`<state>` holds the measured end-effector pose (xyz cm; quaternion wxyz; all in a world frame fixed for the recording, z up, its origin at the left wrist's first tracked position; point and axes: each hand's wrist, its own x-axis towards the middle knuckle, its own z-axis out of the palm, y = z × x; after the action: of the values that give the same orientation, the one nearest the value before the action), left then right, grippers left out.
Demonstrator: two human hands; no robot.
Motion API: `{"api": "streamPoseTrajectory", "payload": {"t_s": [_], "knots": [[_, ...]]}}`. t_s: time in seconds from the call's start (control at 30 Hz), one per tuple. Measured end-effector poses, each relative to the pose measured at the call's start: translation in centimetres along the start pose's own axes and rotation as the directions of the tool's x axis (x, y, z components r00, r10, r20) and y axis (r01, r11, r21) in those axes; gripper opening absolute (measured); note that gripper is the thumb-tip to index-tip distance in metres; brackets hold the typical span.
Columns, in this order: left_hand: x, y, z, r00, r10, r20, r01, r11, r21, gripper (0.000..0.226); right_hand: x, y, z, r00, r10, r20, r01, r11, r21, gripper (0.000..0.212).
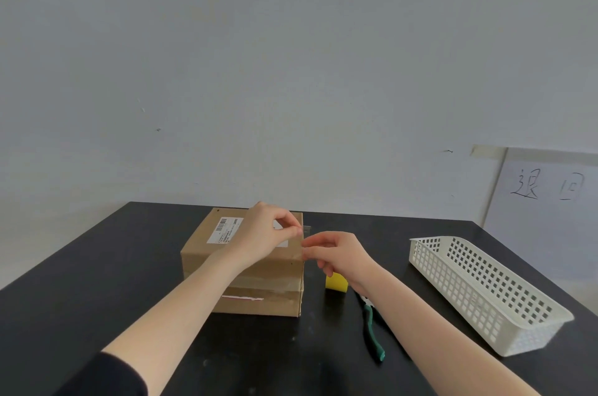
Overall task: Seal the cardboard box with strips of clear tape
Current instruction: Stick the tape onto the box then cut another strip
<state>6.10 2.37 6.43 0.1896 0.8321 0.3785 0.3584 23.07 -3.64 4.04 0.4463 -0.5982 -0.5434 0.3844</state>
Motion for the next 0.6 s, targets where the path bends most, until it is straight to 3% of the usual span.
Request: {"api": "streamPoseTrajectory", "payload": {"t_s": [0.6], "knots": [[-0.73,0.70,-0.18,1.000,0.005,0.005,-0.004,0.997,-0.071,0.006,-0.23,0.28,0.75,0.995,-0.086,-0.048,0.083,0.994,-0.075,0.007]]}}
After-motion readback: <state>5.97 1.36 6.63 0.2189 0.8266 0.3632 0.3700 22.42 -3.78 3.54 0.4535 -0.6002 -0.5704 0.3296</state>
